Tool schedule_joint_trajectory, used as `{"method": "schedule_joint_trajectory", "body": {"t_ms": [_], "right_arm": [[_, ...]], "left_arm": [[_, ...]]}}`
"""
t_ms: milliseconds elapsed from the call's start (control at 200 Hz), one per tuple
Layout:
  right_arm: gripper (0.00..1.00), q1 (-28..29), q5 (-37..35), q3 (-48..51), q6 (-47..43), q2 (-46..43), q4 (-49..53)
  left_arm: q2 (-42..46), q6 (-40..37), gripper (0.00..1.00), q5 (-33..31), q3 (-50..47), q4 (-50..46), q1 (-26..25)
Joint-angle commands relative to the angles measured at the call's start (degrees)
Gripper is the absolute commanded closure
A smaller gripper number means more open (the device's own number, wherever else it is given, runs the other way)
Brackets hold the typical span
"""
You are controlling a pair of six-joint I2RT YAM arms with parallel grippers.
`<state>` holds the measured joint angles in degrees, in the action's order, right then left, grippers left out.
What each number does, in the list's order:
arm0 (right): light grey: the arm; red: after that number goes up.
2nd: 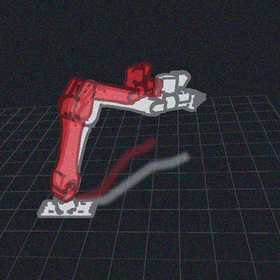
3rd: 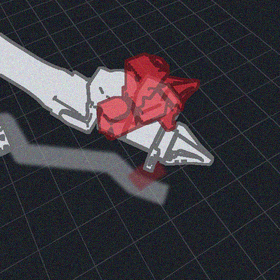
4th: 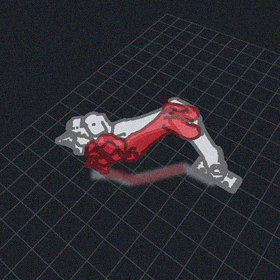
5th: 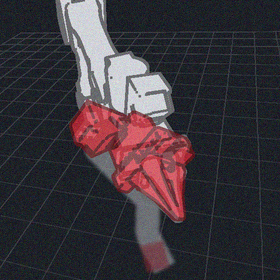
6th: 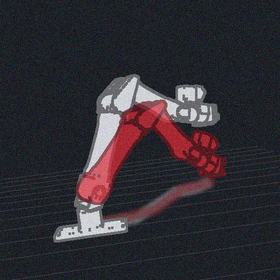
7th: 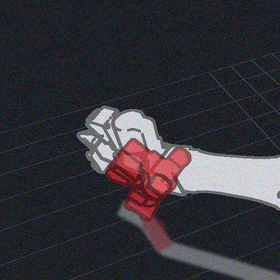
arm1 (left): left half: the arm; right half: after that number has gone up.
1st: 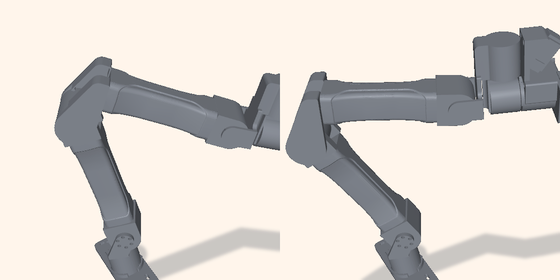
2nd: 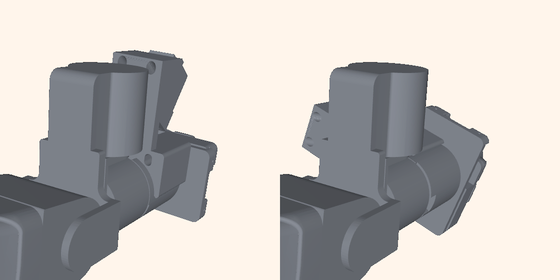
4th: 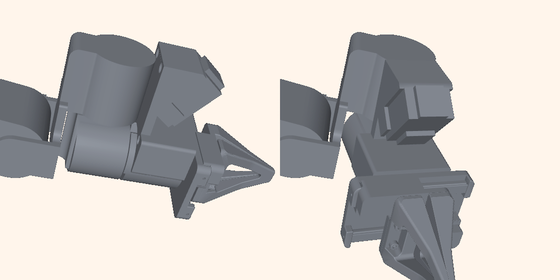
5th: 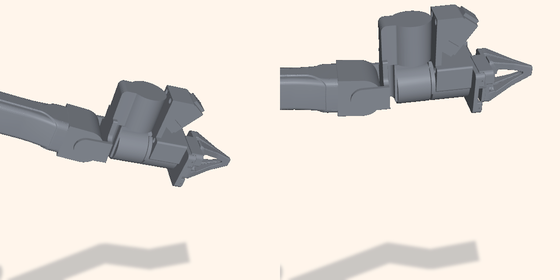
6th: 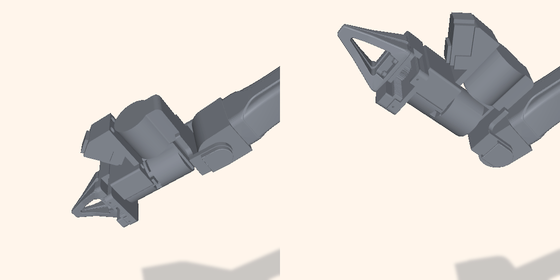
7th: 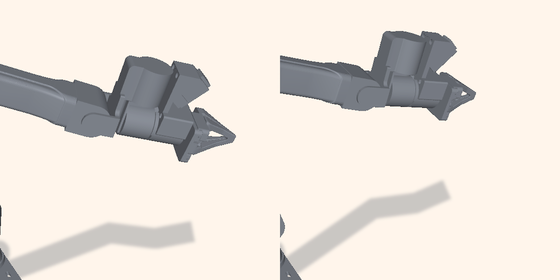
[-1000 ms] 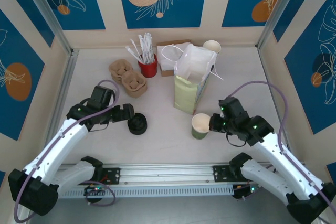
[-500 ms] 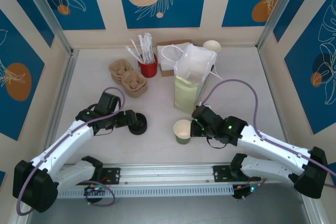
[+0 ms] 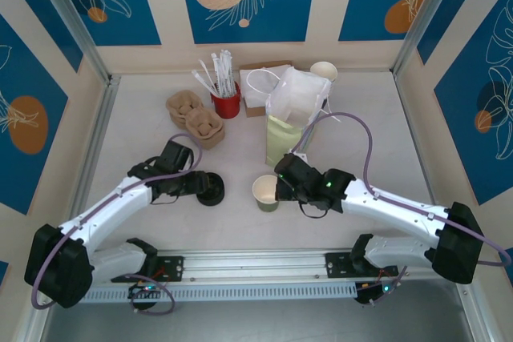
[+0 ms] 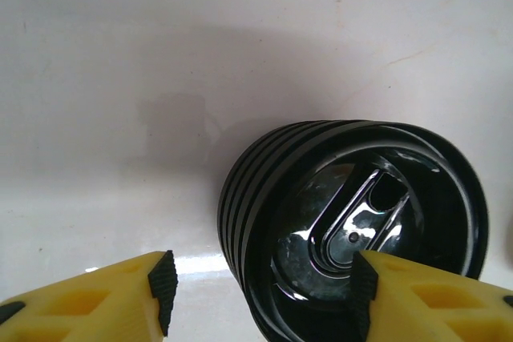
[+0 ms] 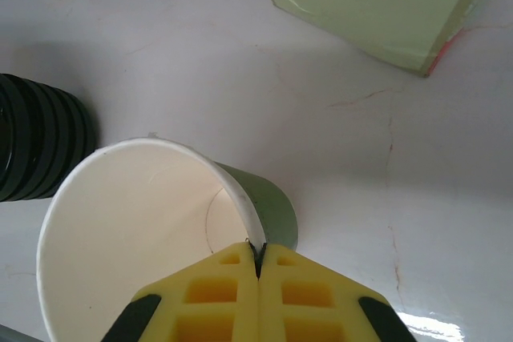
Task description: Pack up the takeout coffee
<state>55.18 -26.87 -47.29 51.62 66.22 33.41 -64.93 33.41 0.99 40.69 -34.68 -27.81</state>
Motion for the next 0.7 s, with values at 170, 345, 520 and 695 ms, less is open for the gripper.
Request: {"method": "schedule_joint_trajectory", "body": {"t_ms": [170, 345, 520, 695], "right_arm": [[0.92, 0.5, 0.1, -1.6, 1.3, 1.8, -2.2], [0.88, 0.5, 0.6, -1.8, 1.6, 2.7, -2.1], [0.79, 0.2, 1.4, -1.8, 1.4, 2.6, -2.2], [0.69, 0.1, 1.4, -1.9, 1.5, 1.5, -1.8]], "left_arm": [[-2.7, -2.5, 0.46, -2.8, 2.2, 0.0, -2.0], [-4.2, -3.1, 0.53, -4.4, 3.6, -1.0, -3.0], [-4.6, -2.6, 0.61, -5.0, 3.6, -0.6, -3.2], [-4.5, -2.5, 0.68, -5.4, 3.8, -0.7, -3.3]]}}
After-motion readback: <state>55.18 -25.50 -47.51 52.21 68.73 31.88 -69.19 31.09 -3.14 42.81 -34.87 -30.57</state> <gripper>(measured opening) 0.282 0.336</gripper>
